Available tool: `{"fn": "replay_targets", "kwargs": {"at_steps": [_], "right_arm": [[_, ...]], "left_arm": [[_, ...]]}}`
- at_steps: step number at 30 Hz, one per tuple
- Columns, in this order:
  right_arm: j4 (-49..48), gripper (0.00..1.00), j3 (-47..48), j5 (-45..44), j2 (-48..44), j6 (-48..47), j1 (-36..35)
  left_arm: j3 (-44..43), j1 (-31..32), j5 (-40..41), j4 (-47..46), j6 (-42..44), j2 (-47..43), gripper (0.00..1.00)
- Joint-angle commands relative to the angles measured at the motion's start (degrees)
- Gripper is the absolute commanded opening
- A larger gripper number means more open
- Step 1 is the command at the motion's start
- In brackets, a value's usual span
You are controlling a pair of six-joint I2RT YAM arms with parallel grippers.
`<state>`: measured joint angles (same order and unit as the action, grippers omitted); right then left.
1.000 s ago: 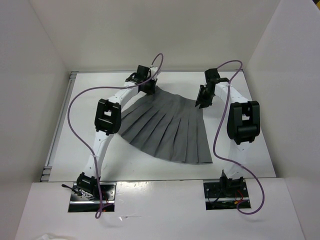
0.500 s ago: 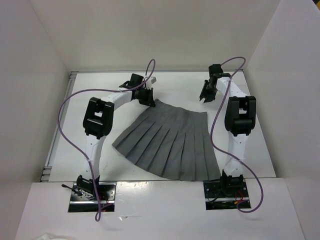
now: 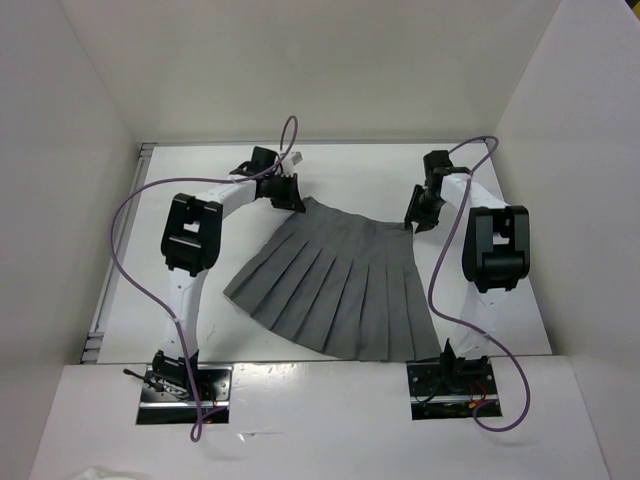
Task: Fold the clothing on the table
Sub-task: Fold the skirt
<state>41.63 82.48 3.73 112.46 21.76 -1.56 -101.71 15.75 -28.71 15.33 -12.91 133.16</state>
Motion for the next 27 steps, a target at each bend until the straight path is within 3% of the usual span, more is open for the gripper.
{"fn": "replay_targets", "kwargs": {"at_steps": [1,12,27], "right_arm": [[-1.9,0.42,-0.74,1.37,-1.81,-1.02,0.33],[-4.62,0.42,-1.27,8.05,0.74,-2.07,1.39],[-4.19,0.42,-2.58,9.71,-5.77,-3.13,1.91]], "left_arm": [[1.52,-1.51,-1.0,0.05,-0.89,-0.98,0.0],[6.17,-4.32,-11.1,-5.92,-6.51,-0.98,0.0],[8.55,-5.37,-11.11,-6.45,-7.57,-2.03,0.0]]}}
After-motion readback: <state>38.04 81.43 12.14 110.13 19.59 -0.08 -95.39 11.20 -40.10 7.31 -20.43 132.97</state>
